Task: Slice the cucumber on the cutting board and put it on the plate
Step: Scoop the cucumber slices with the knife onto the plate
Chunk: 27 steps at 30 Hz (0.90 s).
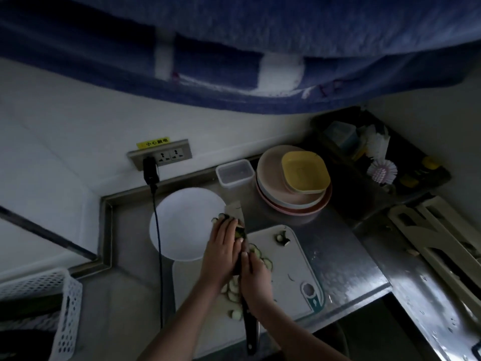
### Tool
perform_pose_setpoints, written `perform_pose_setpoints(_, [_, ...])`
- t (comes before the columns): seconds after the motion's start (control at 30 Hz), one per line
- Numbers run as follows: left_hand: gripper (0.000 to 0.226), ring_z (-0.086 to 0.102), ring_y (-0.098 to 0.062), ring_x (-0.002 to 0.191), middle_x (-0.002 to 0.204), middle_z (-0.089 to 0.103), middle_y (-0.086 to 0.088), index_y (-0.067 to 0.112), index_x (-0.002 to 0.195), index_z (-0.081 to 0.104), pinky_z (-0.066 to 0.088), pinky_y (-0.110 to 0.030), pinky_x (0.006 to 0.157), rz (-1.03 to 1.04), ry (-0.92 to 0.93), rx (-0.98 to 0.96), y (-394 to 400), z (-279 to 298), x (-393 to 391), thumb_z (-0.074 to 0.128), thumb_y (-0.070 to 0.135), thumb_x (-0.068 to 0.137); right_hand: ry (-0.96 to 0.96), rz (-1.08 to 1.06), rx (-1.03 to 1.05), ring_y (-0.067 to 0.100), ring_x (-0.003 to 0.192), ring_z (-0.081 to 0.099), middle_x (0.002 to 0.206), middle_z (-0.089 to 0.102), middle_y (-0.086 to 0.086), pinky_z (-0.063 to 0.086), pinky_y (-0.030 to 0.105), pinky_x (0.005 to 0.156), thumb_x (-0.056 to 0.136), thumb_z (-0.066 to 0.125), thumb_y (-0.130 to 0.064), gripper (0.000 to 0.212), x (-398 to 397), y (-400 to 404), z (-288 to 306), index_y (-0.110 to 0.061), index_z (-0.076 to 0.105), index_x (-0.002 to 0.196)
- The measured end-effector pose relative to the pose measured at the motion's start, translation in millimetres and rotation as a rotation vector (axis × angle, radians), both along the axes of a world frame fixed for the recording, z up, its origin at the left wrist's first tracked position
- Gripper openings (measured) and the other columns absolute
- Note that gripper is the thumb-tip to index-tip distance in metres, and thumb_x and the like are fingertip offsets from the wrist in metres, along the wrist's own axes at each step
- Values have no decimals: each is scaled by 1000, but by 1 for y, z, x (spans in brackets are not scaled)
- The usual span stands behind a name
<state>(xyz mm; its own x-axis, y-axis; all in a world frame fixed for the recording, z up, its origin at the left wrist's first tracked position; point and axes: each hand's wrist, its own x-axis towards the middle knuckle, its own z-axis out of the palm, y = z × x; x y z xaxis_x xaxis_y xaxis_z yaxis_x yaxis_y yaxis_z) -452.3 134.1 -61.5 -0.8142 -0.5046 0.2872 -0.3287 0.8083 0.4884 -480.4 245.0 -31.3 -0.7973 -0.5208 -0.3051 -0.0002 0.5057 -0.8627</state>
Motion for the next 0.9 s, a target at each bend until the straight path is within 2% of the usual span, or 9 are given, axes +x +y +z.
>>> perform_pose_setpoints(0.07, [54, 43, -32, 126, 130, 52, -17, 0, 127, 52, 34, -40, 108, 28, -49, -31, -23, -2, 6, 22, 37, 102, 4, 40, 12, 7, 61, 51, 70, 57, -4, 35, 20, 53, 101, 37, -27, 31, 1, -23, 0, -17, 56, 79])
perform_pose_setpoints(0.2, [55, 45, -33, 123, 127, 53, -19, -2, 125, 52, 39, -43, 105, 53, -122, -40, -53, -9, 16, 18, 36, 102, -48, 56, -17, 0, 48, 47, 62, 53, -5, 33, 14, 43, 102, 38, -24, 31, 9, -52, -3, -19, 51, 74])
perform_pose_setpoints(0.3, [49, 48, -34, 120, 125, 53, -20, -1, 122, 52, 46, -40, 97, 82, -116, -22, -63, -17, 19, 26, 35, 100, -149, 17, 2, 12, 43, 50, 60, 56, 4, 41, 25, 42, 102, 36, -29, 34, 14, -66, -10, -12, 56, 80])
perform_pose_setpoints(0.37, [52, 52, -35, 116, 122, 54, -21, 0, 118, 54, 50, -42, 93, 144, -124, 20, -69, -20, 18, 25, 38, 99, -217, -18, 8, 15, 37, 49, 58, 55, 8, 39, 25, 36, 101, 36, -30, 35, 17, -71, -14, -11, 56, 79])
perform_pose_setpoints(0.47, [59, 55, -40, 113, 116, 60, -22, 0, 109, 60, 49, -54, 88, 247, -246, 40, -91, -29, 21, 16, 39, 102, -246, -65, 16, 15, 37, 48, 58, 55, 8, 40, 27, 35, 99, 39, -24, 31, 23, -72, -18, -13, 53, 73])
perform_pose_setpoints(0.57, [45, 44, -38, 128, 131, 55, -19, 2, 117, 62, 33, -69, 95, 268, -399, -36, -113, -45, 27, 34, 30, 96, -267, -99, 40, 17, 37, 48, 61, 55, 10, 42, 28, 34, 100, 40, -28, 32, 24, -74, -18, -15, 53, 74])
perform_pose_setpoints(0.67, [62, 27, -29, 139, 146, 39, -13, 5, 139, 44, 19, -60, 107, 272, -392, -14, -116, -38, 32, 17, 38, 94, -238, -88, 58, 19, 42, 51, 63, 55, 9, 43, 27, 36, 101, 37, -34, 34, 17, -72, -14, -17, 51, 75])
perform_pose_setpoints(0.83, [61, 26, -26, 137, 144, 42, -13, 6, 139, 40, 9, -42, 111, 9, -467, -134, -93, -31, 50, 3, 37, 101, -217, -111, 34, 19, 45, 53, 63, 56, 7, 41, 25, 37, 101, 37, -34, 34, 8, -70, -1, -16, 52, 77])
perform_pose_setpoints(0.9, [59, 16, -20, 142, 145, 40, -9, 9, 140, 35, 6, -38, 110, -30, -488, -132, -88, -33, 59, 3, 41, 102, -155, -90, 41, 19, 51, 54, 63, 56, 6, 40, 24, 44, 101, 38, -34, 35, -1, -61, 0, -15, 54, 77])
